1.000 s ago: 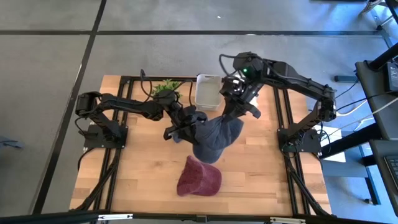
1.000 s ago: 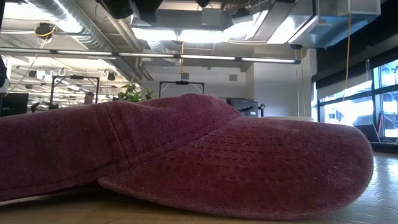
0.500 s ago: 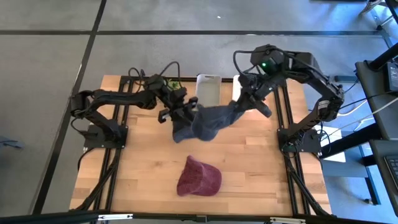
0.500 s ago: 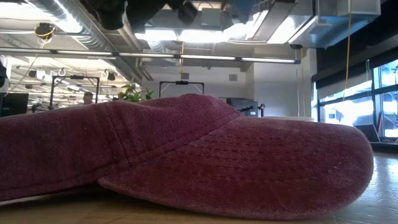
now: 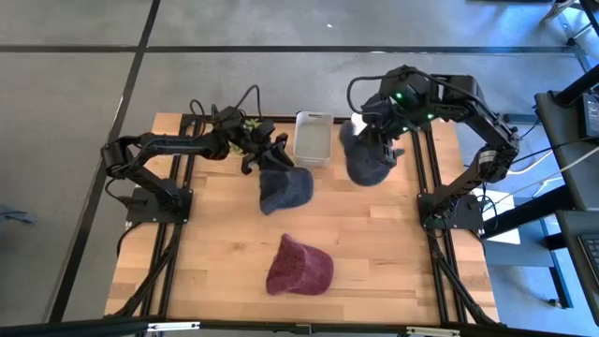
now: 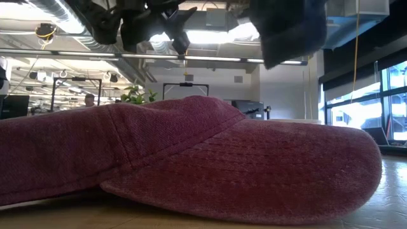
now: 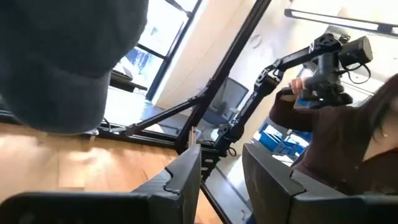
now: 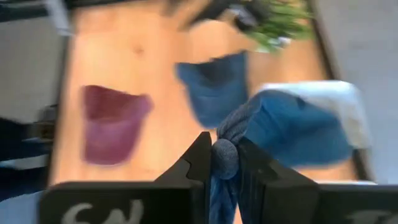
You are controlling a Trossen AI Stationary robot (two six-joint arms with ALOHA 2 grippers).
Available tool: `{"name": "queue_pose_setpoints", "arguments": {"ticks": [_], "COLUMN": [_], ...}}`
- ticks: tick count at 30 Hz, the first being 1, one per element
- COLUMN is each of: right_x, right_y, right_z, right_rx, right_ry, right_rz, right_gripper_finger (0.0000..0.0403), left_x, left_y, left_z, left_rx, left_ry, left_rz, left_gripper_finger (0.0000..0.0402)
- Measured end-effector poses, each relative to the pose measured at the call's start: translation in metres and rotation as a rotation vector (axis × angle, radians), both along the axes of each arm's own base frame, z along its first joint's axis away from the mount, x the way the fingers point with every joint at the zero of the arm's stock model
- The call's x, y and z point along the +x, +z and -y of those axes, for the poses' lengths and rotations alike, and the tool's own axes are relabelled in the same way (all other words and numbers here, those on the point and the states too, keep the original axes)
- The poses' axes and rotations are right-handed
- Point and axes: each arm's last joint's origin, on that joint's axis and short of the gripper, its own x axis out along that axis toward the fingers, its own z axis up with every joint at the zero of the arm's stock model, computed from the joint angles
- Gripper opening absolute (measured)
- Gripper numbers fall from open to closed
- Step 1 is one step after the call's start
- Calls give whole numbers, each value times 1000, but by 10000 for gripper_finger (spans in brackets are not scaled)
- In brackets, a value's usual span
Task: Pick & Place hat
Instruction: Put the right blue cap into the white bin
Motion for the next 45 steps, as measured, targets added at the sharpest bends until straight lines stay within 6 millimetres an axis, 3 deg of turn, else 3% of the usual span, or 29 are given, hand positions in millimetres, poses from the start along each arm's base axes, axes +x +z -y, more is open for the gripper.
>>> {"name": "queue_pose_setpoints", "arguments": {"ticks": [10,21,27,32,45], "right_x": [-7,-1,-4,-1,0], "right_y": [-20,-100,-135,-141,-126], "right_z": [37,100,118,125,127], "right_rx": [-331,-380,-352,-379,-370], "right_ry": [-211,-283,-303,-311,-401], "right_rz": [-239,-519,-576,-541,-467], "right_gripper_finger": [46,46,46,46,46], "left_x": [7,15,18,19,21], "left_y": [0,1,1,0,-8], "left_z": [13,30,38,42,39], "left_rx": [3,44,54,81,84], "left_ry": [22,51,50,66,156], "left_rz": [17,58,69,83,12], "left_gripper_finger": [114,114,114,114,114]}}
